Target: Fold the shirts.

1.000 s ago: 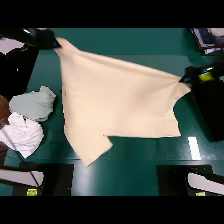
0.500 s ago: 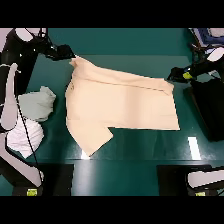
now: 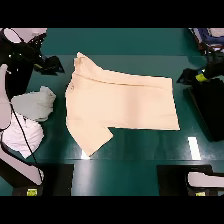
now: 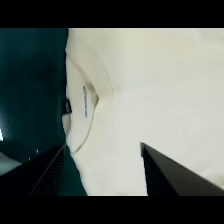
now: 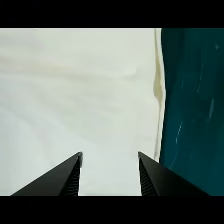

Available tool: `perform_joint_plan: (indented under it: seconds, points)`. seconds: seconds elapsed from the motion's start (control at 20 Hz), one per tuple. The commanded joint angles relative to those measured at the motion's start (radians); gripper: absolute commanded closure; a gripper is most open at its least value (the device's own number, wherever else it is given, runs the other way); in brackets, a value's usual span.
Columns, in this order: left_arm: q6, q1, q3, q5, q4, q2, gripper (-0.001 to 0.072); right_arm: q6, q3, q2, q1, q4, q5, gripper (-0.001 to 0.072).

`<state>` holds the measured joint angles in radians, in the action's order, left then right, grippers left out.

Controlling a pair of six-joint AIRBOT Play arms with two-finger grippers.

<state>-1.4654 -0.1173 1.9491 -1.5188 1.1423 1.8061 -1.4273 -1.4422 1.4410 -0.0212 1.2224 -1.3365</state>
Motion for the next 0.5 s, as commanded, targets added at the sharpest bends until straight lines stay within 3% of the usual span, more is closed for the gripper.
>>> perform_joint_plan:
  seconds: [0.0, 0.2, 0.45]
  points:
    - [-0.001, -0.011, -0.104, -0.043, 0.043, -0.103, 0.0166, 0.023, 0.18, -0.157, -0.053, 0.001, -0.029, 0.0303]
    - [0.017, -0.011, -0.444, 0.051, 0.057, -0.348, 0.0166, 0.042, 0.31, -0.313, -0.103, 0.0, -0.026, 0.0303]
    - [-0.002, -0.011, -1.036, 0.317, 0.048, -0.714, 0.0164, 0.042, 0.372, -0.427, -0.121, 0.0, -0.026, 0.0302]
